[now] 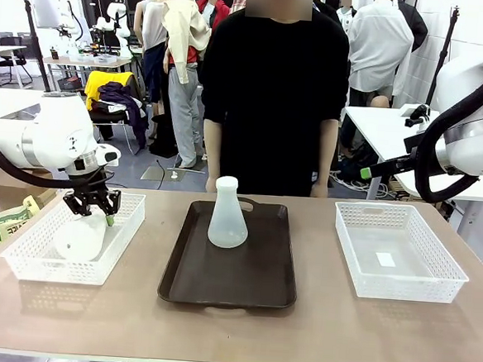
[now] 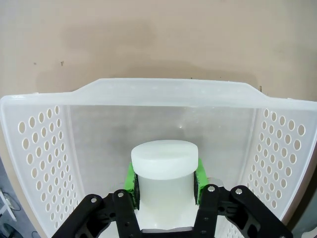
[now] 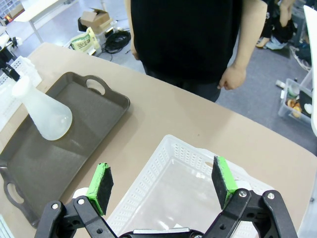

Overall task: Prepare the laboratory tools.
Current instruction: Pick up the Big flask that the person points to, then place the picked Big flask upright in the Handle tray as directed by the person.

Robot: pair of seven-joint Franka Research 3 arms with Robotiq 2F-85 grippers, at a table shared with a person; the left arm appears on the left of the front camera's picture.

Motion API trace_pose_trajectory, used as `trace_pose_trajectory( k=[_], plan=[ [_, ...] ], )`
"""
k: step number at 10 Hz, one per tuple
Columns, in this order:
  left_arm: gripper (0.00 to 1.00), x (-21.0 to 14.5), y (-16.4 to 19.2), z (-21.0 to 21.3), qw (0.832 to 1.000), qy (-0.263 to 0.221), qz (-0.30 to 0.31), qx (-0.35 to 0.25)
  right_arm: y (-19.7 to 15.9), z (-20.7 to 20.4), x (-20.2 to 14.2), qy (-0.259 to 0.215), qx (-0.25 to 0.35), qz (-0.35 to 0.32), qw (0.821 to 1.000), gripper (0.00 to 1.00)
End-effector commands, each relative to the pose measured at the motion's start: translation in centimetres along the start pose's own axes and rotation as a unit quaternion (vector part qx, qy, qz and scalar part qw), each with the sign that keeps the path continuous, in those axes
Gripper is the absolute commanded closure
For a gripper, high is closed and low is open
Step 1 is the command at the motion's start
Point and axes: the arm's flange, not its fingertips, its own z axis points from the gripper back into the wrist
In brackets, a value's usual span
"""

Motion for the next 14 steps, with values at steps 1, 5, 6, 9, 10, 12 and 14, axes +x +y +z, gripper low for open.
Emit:
trace_pose_trajectory(
  k=[1, 5, 6, 9, 10, 12, 14],
  plan=[
    [1.00, 0.47, -0.29, 0.29, 1.000, 0.001, 0.012, 0.021, -0.12, 0.10, 0.00, 0.004, -0.001, 0.002, 1.000, 0.00],
    [1.00, 0.01, 0.02, 0.02, 1.000, 0.001, 0.000, 0.000, -0.12, 0.10, 0.00, 0.004, -0.001, 0.002, 1.000, 0.00],
    [1.00, 0.01, 0.02, 0.02, 1.000, 0.001, 0.000, 0.000, -0.12, 0.10, 0.00, 0.004, -0.001, 0.002, 1.000, 0.00],
    [1.00, 0.01, 0.02, 0.02, 1.000, 0.001, 0.000, 0.000, -0.12, 0.10, 0.00, 0.004, -0.001, 0.002, 1.000, 0.00],
    [1.00, 0.01, 0.02, 0.02, 1.000, 0.001, 0.000, 0.000, -0.12, 0.10, 0.00, 0.004, -0.001, 0.002, 1.000, 0.00],
    [1.00, 0.01, 0.02, 0.02, 1.000, 0.001, 0.000, 0.000, -0.12, 0.10, 0.00, 0.004, -0.001, 0.002, 1.000, 0.00],
    [1.00, 0.01, 0.02, 0.02, 1.000, 0.001, 0.000, 0.000, -0.12, 0.10, 0.00, 0.004, -0.001, 0.002, 1.000, 0.00]
  ],
)
